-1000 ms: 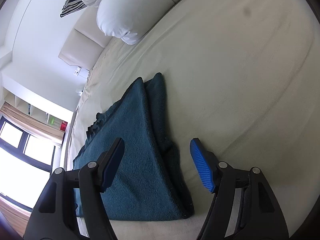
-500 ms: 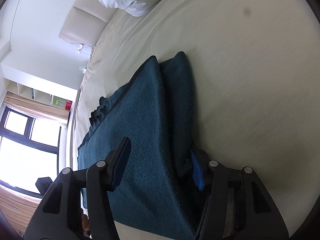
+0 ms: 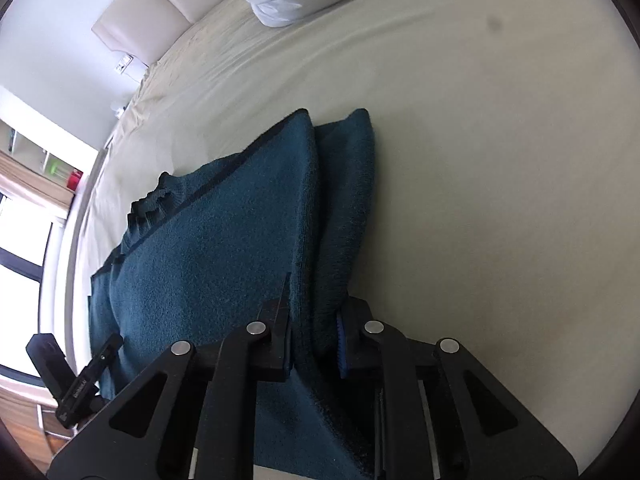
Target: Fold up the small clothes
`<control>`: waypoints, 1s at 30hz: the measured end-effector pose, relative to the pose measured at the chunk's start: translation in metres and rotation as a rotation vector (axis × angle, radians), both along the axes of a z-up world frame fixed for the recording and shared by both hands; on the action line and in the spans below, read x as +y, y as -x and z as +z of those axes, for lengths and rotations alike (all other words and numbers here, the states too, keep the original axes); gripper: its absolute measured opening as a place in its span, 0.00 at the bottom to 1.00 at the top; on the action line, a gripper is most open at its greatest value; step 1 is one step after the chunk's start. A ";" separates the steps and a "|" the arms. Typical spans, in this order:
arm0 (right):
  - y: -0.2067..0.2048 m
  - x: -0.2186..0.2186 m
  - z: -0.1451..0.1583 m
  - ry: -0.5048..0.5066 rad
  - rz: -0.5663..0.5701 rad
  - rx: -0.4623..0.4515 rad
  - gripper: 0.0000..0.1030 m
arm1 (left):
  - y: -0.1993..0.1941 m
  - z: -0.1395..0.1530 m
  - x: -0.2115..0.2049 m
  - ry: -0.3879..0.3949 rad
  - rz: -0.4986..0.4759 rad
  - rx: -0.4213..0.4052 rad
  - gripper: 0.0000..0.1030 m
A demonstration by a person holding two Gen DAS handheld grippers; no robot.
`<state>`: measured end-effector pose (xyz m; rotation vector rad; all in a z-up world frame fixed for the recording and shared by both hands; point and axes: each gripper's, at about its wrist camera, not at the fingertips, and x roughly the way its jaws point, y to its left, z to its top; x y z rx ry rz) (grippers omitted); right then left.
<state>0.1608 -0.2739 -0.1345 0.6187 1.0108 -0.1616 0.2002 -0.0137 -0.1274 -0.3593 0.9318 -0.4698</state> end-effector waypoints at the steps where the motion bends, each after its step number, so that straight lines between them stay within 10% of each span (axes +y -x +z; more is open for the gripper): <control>1: -0.004 0.011 0.010 0.039 0.014 -0.003 0.13 | 0.000 0.000 0.002 0.009 0.000 0.004 0.60; 8: -0.039 0.178 0.091 0.369 0.366 -0.096 0.13 | -0.001 0.008 0.044 0.304 0.057 0.105 0.63; 12: -0.047 0.280 0.085 0.543 0.607 -0.111 0.13 | -0.005 0.002 0.072 0.481 0.083 0.164 0.65; 22: -0.035 0.323 0.044 0.665 0.701 -0.090 0.13 | -0.032 0.015 0.046 0.467 0.007 0.244 0.75; 30: -0.018 0.329 0.043 0.698 0.747 -0.131 0.14 | -0.057 0.012 0.001 0.349 -0.102 0.317 0.16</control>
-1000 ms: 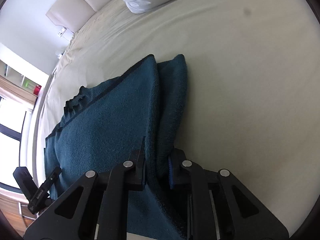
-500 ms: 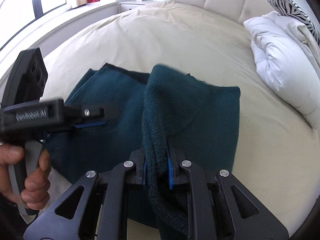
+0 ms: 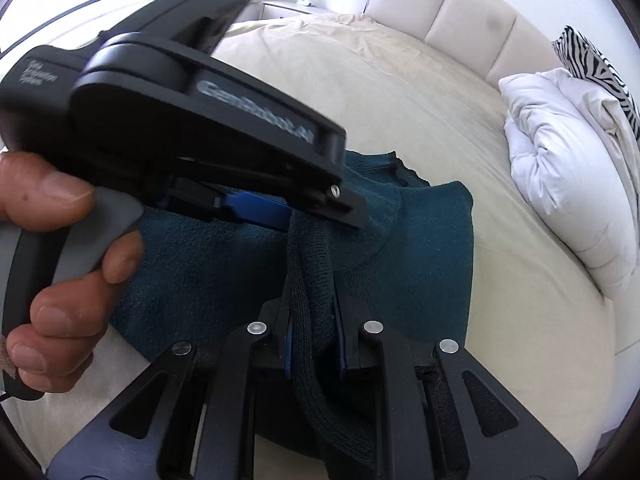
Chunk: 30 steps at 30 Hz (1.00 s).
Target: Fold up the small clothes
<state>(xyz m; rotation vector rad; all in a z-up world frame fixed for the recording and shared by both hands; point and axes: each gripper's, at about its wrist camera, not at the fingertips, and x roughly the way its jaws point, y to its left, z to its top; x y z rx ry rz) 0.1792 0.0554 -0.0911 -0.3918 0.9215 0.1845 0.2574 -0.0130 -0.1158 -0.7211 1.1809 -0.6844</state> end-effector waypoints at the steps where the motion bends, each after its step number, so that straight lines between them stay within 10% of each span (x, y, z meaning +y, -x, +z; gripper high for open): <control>1: 0.001 -0.001 -0.001 -0.006 0.000 0.007 0.15 | 0.001 -0.001 0.001 0.010 0.002 0.003 0.14; 5: 0.012 -0.009 0.002 -0.077 0.012 0.053 0.23 | 0.005 -0.003 0.011 0.023 0.010 -0.001 0.13; 13: 0.065 -0.085 0.061 -0.537 -0.001 -0.007 0.37 | 0.001 0.015 0.049 0.021 0.051 -0.046 0.13; 21: 0.029 -0.061 -0.001 -0.287 -0.023 0.057 0.38 | -0.006 0.027 0.106 -0.039 0.106 -0.068 0.13; 30: 0.025 0.009 -0.023 -0.298 0.128 0.091 0.38 | -0.014 0.012 0.150 -0.065 0.141 -0.046 0.13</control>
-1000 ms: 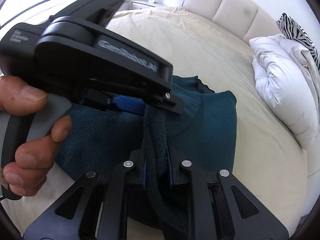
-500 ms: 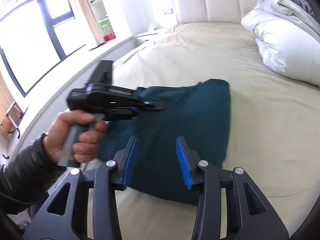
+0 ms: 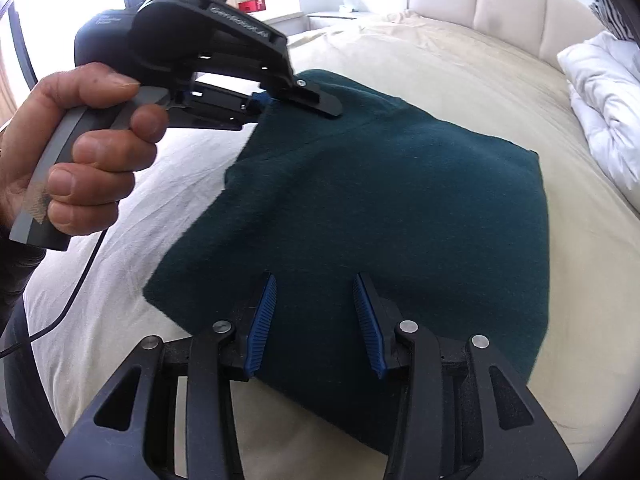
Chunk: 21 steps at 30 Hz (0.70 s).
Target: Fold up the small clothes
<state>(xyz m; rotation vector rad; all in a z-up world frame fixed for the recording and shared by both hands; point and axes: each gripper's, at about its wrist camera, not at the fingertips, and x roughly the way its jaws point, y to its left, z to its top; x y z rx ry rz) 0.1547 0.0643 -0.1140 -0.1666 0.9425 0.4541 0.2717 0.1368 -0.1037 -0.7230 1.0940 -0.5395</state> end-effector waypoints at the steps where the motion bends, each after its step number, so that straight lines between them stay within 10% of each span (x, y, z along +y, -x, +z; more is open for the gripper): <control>1: 0.001 0.005 -0.002 0.004 0.014 0.002 0.38 | -0.001 -0.002 0.002 0.002 0.003 0.002 0.13; 17: 0.004 0.015 -0.022 -0.103 0.020 0.023 0.38 | -0.003 -0.027 0.017 0.001 0.088 0.026 0.17; 21: 0.012 0.006 -0.023 -0.110 0.011 0.001 0.38 | 0.015 0.004 0.020 -0.135 0.162 -0.051 0.20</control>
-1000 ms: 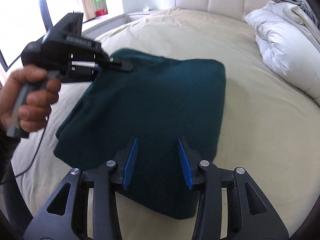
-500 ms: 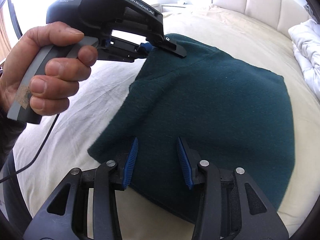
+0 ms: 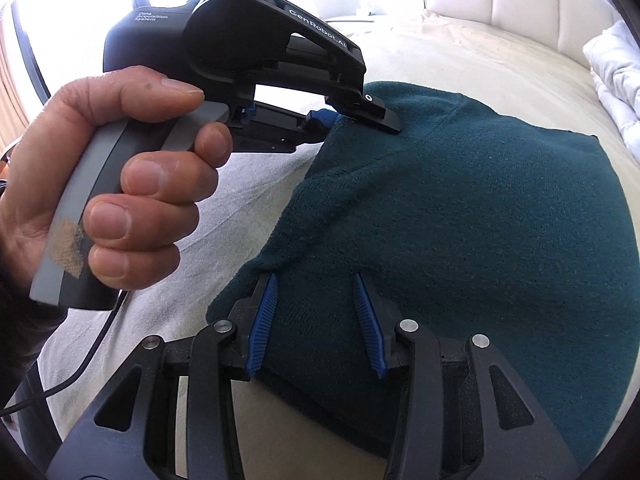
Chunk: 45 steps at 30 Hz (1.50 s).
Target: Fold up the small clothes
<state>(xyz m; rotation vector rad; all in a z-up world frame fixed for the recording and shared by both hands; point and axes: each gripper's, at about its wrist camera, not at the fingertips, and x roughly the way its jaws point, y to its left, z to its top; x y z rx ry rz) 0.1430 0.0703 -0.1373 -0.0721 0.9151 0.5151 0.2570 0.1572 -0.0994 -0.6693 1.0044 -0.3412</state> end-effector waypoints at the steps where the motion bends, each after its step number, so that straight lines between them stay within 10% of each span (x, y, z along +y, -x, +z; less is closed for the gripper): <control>1: 0.001 -0.003 0.002 0.001 -0.002 -0.005 0.38 | 0.007 0.013 -0.002 -0.036 0.008 -0.039 0.20; 7: 0.035 -0.069 0.024 -0.212 -0.003 0.066 0.38 | 0.055 0.052 -0.046 -0.192 -0.074 -0.195 0.20; 13: 0.042 -0.192 0.036 -0.455 -0.168 0.099 0.38 | 0.067 0.012 -0.082 -0.329 -0.138 -0.153 0.20; 18: 0.018 -0.257 0.021 -0.695 -0.251 0.184 0.38 | 0.064 -0.014 -0.060 -0.285 -0.142 -0.135 0.06; 28: 0.030 -0.281 -0.047 -0.742 -0.224 0.411 0.35 | 0.071 -0.020 -0.052 -0.282 -0.186 -0.153 0.06; 34: 0.036 -0.282 0.017 -0.641 -0.207 0.336 0.37 | 0.074 0.007 -0.054 -0.295 -0.127 -0.139 0.09; 39: -0.024 -0.276 0.054 -0.632 -0.185 0.294 0.40 | 0.051 0.062 -0.072 -0.280 -0.076 -0.270 0.48; 45: -0.099 -0.270 0.037 -0.692 -0.235 0.356 0.40 | -0.013 0.003 -0.073 -0.274 -0.073 -0.119 0.42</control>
